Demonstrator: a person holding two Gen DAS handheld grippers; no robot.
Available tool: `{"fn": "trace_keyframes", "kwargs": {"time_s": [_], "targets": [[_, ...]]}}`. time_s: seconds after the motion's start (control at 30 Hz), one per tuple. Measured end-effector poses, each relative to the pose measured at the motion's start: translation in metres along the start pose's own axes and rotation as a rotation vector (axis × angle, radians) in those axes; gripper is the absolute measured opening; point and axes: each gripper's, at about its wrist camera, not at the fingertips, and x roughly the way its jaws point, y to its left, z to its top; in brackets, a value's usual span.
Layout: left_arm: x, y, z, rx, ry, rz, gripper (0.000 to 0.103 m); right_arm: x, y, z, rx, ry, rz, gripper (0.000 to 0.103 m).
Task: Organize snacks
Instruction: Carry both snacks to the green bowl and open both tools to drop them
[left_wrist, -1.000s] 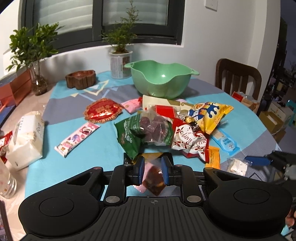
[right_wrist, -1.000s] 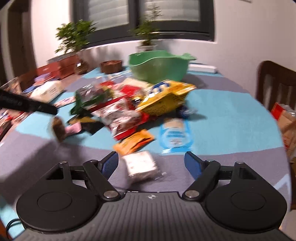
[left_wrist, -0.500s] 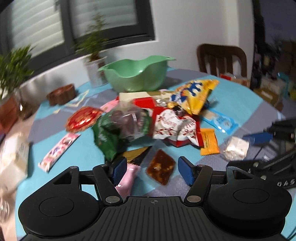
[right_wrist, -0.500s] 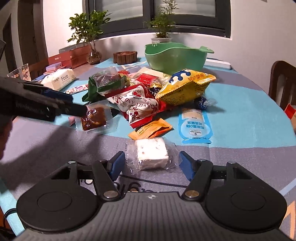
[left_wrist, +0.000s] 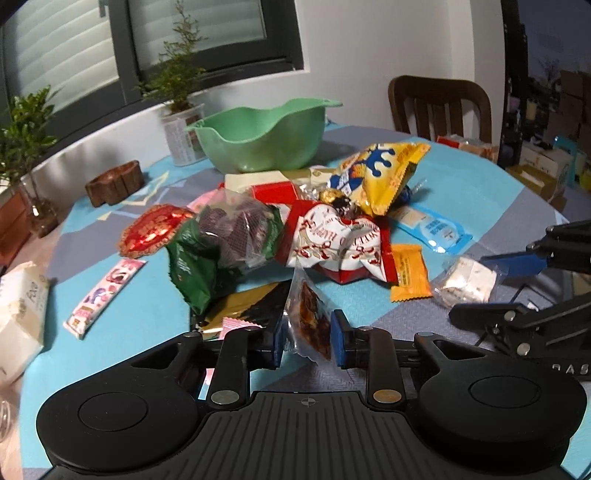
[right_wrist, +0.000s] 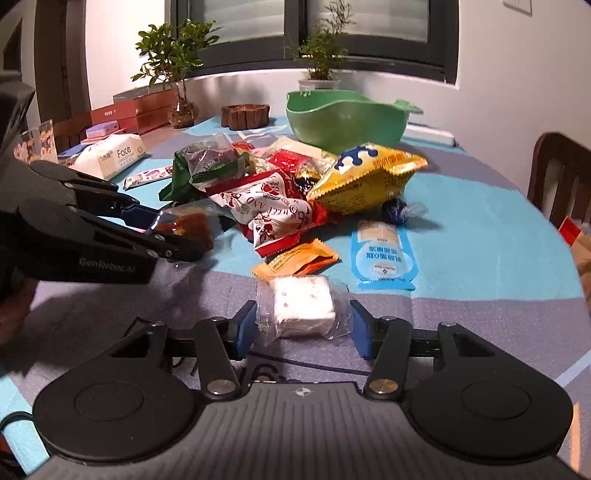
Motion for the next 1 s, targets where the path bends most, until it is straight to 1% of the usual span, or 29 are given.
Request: {"fn": "trace_keyframes", "kwargs": {"time_s": [0.2,0.33,0.5,0.6,0.67,0.77,0.9,1.0], "targets": [[-0.020,0.009,0.009,-0.037,-0.035,0.002,0.088,-0.011,0.002,0.006,-0.008,-0.031,0.018,0.055],[-0.031,0.017,0.019,-0.062,-0.058,-0.003,0.088,-0.022,0.001,0.019,-0.018,-0.067,0.023,0.055],[-0.040,0.032,0.042,-0.081,-0.096,-0.006,0.088,-0.026,-0.002,0.041,-0.033,-0.112,0.018,0.055],[-0.039,0.042,0.064,-0.087,-0.120,0.017,0.088,-0.021,-0.009,0.059,-0.010,-0.139,0.030,0.055],[-0.035,0.050,0.081,-0.094,-0.134,0.026,0.088,-0.017,-0.015,0.073,0.007,-0.160,0.041,0.055],[-0.019,0.063,0.110,-0.123,-0.125,0.020,0.088,-0.008,-0.025,0.096,0.026,-0.196,0.047,0.055],[0.014,0.077,0.146,-0.166,-0.101,0.009,0.088,0.017,-0.041,0.131,0.056,-0.233,0.043,0.055],[0.042,0.083,0.168,-0.188,-0.089,0.001,0.088,0.042,-0.052,0.157,0.061,-0.256,0.015,0.055]]}}
